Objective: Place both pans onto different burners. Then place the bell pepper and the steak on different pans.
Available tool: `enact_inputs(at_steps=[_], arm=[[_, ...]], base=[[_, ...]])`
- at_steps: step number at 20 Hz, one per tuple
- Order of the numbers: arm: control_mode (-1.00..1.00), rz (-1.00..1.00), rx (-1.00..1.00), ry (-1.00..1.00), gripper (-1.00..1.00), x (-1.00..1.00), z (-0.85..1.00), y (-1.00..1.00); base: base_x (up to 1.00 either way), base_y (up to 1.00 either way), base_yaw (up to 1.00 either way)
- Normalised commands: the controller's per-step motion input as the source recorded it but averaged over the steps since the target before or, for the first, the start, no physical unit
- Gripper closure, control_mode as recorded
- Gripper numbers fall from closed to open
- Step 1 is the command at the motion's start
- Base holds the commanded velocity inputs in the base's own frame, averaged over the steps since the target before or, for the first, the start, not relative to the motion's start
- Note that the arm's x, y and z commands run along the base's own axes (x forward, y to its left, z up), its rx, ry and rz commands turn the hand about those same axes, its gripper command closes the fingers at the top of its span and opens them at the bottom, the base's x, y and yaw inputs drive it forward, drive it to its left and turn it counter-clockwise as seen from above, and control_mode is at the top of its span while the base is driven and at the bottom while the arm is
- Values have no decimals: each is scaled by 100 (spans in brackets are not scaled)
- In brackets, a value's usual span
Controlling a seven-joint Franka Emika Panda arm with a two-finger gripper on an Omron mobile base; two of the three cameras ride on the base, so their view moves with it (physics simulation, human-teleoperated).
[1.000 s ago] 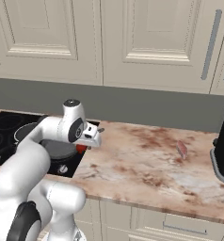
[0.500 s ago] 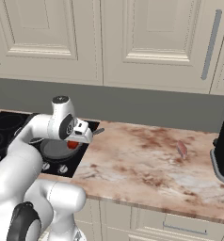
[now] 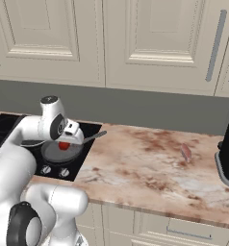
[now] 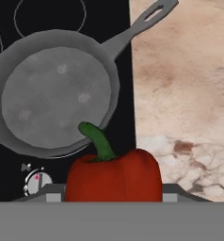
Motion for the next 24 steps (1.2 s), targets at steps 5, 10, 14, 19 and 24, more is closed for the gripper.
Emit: enact_inputs(at_steps=[5, 10, 14, 19, 24], arm=[[-100, 2, 0, 0, 100, 2, 0, 44], [-100, 4, 0, 0, 100, 12, 0, 43], [-100, 4, 0, 0, 100, 20, 0, 44], [-100, 2, 0, 0, 100, 25, 0, 46], [-100, 2, 0, 0, 100, 24, 0, 44]], base=[[0, 0, 0], [0, 0, 0], [0, 0, 0], [0, 0, 0], [0, 0, 0]])
